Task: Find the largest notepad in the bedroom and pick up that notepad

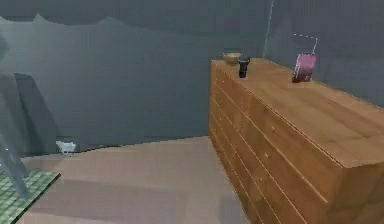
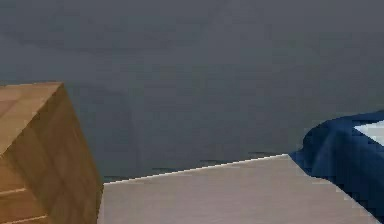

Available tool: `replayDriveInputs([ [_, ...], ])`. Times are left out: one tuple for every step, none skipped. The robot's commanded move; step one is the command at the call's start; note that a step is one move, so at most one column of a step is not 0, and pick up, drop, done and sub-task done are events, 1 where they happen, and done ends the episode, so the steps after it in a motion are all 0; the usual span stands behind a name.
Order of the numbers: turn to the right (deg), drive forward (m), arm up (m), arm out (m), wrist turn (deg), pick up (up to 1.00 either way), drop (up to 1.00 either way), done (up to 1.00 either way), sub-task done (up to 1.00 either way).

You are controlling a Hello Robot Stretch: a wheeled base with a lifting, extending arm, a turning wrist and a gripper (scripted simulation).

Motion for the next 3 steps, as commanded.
replayDriveInputs([
  [0.0,1.00,0.00,0.00,0.0,0.00,0.00,0.00,0.00],
  [-15.0,0.00,0.00,0.00,0.0,0.00,0.00,0.00,0.00],
  [0.0,0.10,0.00,0.00,0.0,0.00,0.00,0.00,0.00],
])
